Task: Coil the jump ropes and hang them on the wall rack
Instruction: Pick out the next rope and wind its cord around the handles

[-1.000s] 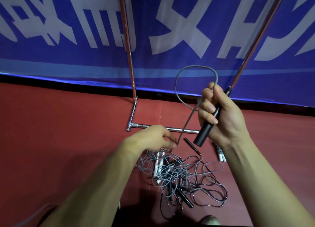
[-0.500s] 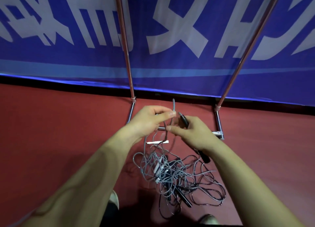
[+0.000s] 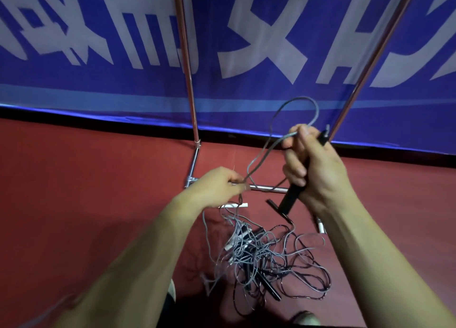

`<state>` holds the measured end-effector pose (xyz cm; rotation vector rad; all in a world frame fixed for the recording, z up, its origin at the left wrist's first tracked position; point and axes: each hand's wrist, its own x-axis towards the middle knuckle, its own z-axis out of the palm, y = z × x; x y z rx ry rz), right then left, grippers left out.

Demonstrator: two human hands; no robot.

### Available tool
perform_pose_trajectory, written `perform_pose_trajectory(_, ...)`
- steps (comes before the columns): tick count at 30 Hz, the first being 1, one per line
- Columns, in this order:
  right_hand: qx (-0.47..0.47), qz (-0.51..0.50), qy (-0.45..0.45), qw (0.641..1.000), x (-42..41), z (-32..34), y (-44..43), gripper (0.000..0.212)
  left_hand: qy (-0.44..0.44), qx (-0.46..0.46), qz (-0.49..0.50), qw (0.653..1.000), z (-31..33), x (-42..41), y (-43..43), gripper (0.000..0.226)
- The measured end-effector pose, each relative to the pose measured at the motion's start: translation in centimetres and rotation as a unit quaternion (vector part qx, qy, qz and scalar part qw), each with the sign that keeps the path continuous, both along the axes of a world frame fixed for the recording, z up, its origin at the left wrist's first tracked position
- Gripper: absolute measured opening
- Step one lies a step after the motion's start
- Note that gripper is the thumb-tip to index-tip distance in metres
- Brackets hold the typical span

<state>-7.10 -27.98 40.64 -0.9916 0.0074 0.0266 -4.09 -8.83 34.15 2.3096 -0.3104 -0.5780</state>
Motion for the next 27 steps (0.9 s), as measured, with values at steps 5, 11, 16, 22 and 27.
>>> perform_pose_trajectory(5,-0.139,0.048,0.018,0.989,-0.1,-1.7,-1.3,0.023,-0.022,-0.003,0.018,1.0,0.1,0.1,-0.2,0.038)
perform_pose_trajectory(11,-0.443,0.106,0.05,0.889,-0.4,-5.7,-0.1,0.029,0.024,-0.155,0.028,0.987,2.3,-0.3,-1.0,0.028)
perform_pose_trajectory(16,-0.534,0.066,-0.019,0.843,-0.1,-6.0,0.7,0.023,0.06,-0.257,0.085,0.961,2.2,-0.1,-1.6,0.024)
perform_pose_trajectory(22,-0.326,-0.013,0.013,0.945,0.1,-4.1,0.7,0.025,0.031,-0.129,0.067,0.989,0.4,0.8,0.2,0.017)
perform_pose_trajectory(27,-0.09,0.012,0.029,0.995,-0.1,-2.2,1.0,0.015,0.024,-0.03,0.028,0.999,-0.8,0.6,0.1,0.01)
